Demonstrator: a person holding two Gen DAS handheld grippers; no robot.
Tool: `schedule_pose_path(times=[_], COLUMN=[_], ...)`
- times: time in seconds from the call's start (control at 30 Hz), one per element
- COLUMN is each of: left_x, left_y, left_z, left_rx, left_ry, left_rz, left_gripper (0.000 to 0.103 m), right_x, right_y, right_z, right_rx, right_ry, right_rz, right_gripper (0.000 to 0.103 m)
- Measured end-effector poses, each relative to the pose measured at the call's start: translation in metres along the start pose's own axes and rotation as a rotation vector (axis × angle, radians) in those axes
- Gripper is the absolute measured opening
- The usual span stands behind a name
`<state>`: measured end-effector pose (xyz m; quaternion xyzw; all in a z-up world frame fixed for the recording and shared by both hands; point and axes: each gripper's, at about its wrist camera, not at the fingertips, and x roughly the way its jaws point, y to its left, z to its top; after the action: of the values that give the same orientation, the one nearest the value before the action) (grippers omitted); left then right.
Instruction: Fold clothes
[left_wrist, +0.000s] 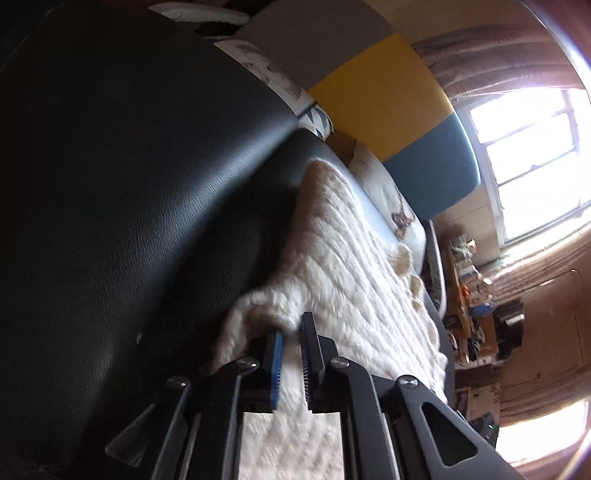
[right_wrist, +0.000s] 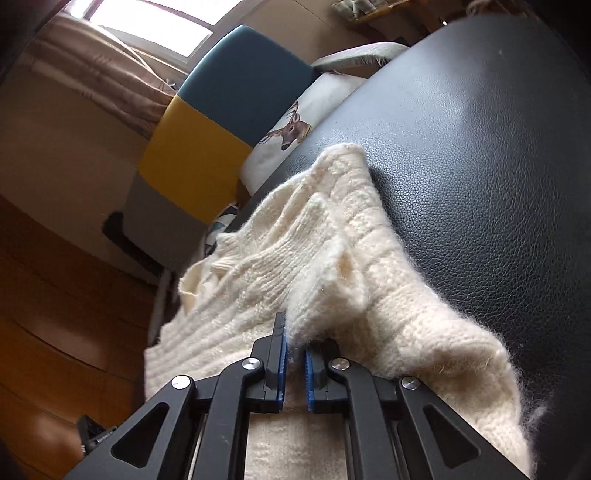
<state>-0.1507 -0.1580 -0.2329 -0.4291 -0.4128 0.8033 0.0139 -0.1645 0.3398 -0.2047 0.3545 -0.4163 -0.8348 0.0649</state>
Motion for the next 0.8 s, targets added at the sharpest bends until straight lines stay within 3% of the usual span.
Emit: schedule_pose_path(times=[0.07,0.13,0.23,0.3,0.4,0.57,0.7,0.8], left_x=[-0.013,-0.013,0.000,0.009,0.022,0.045,0.072,0.072], left_y=[-0.007,-0.018,-0.036,-0.049,-0.068,-0.096,-0.079,-0.067], left_z=[-0.005,0.000,0.013,0.021,0.035,0.056,0.055,0.046], left_rx=[0.025,0.069,0.143,0.193,0.267,0.381,0.425,0.459], left_ry=[-0.020,-0.032,-0.038,-0.042,-0.048,-0.055,-0.075,-0.112], left_rz=[-0.003,0.005,0.031,0.048,0.074,0.125,0.209,0.207], left_gripper=[0.009,0.009,0.016,0.018,0.019,0.019,0.019,0.019], right_x=[-0.006,-0.018,-0.040,-0.047,-0.037,0.022,0.051,0.054], right_y=[-0.001,0.002,0.020,0.036,0.068,0.101,0.092,0.094], right_z=[0.000,-0.002,-0.006,-0.004,0.002,0.006,0.001,-0.007], right_rx=[0.013,-0.008,-0.106,-0.174,-0.277,-0.428,-0.497,-0.564], right_ry=[-0.004,-0.022,-0.087,-0.112,-0.086,0.040,0.069,0.051], right_rz=[0.012,-0.001,-0.090,-0.121,-0.123,-0.195,-0.318,-0.359], right_gripper=[0.015,0.028,0.045,0.050,0.052,0.057,0.057,0.057])
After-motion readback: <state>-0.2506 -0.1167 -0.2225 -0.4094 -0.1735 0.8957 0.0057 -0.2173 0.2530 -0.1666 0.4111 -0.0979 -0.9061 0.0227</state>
